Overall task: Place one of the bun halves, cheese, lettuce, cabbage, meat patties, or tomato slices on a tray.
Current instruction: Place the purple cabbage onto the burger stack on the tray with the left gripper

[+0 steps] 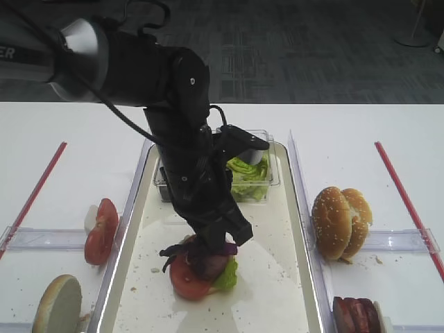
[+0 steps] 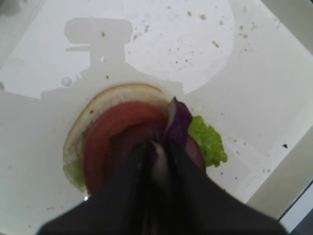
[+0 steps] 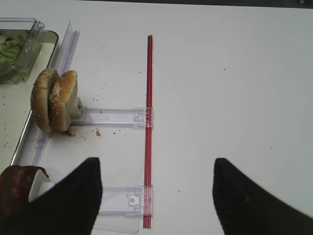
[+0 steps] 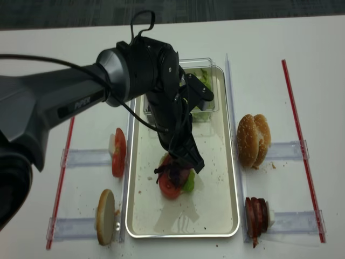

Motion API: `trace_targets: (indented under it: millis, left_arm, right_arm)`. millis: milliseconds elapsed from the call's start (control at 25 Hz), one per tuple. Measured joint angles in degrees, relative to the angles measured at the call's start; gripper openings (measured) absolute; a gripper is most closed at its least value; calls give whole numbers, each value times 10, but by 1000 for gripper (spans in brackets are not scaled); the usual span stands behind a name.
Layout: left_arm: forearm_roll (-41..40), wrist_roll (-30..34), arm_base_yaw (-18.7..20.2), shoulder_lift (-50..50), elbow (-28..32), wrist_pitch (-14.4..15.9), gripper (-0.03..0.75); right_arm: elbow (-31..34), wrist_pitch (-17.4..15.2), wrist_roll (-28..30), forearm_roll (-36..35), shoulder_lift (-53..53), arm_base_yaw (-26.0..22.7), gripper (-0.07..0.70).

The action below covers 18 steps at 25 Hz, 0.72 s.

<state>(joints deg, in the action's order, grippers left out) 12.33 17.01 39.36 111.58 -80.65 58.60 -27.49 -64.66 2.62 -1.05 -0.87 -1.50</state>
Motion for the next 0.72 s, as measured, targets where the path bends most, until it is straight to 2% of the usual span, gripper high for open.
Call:
trace_targets:
  millis: [160,440,720]
  left_arm:
    - [0,0,-4,0,0,8,76]
    - [1,1,-5,0,0,39,76]
    - [1,2,-5,0,0,40,76]
  right_arm:
    - [0,0,0,0,0,0,508]
    - [0,0,0,0,0,0,508]
    - [0,0,0,0,0,0,508]
